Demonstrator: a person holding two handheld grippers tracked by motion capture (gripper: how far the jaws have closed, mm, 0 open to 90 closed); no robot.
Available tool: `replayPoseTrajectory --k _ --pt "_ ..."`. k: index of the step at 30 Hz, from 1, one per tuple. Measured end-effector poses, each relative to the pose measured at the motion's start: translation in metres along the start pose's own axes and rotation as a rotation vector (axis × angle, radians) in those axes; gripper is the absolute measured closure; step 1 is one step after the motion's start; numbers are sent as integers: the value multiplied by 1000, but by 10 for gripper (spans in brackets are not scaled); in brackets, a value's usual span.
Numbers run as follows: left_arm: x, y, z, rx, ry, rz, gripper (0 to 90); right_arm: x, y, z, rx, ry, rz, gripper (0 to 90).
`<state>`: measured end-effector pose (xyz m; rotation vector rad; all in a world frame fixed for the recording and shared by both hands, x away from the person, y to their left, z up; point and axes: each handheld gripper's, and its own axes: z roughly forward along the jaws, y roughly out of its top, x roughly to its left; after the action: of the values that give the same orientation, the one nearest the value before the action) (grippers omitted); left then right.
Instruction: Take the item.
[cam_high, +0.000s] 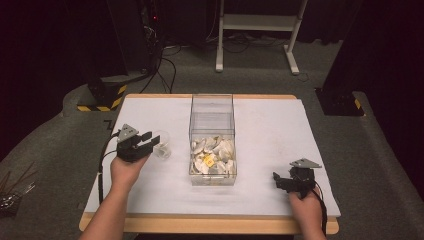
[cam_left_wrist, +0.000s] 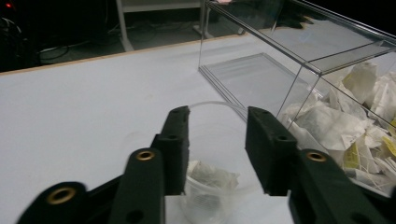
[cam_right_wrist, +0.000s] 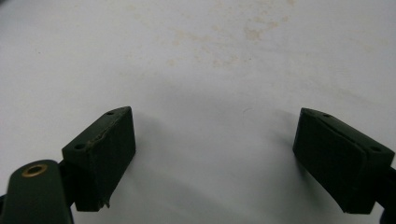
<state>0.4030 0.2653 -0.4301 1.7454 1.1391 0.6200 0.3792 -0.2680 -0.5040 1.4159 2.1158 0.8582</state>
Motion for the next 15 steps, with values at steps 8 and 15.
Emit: replayPoseTrajectory --k 8,15 --pt "-6 2 -6 -10 17 22 406 0 0 0 0 0 1 128" --pt "-10 1 -10 1 5 32 327 0 0 0 0 -1 0 128"
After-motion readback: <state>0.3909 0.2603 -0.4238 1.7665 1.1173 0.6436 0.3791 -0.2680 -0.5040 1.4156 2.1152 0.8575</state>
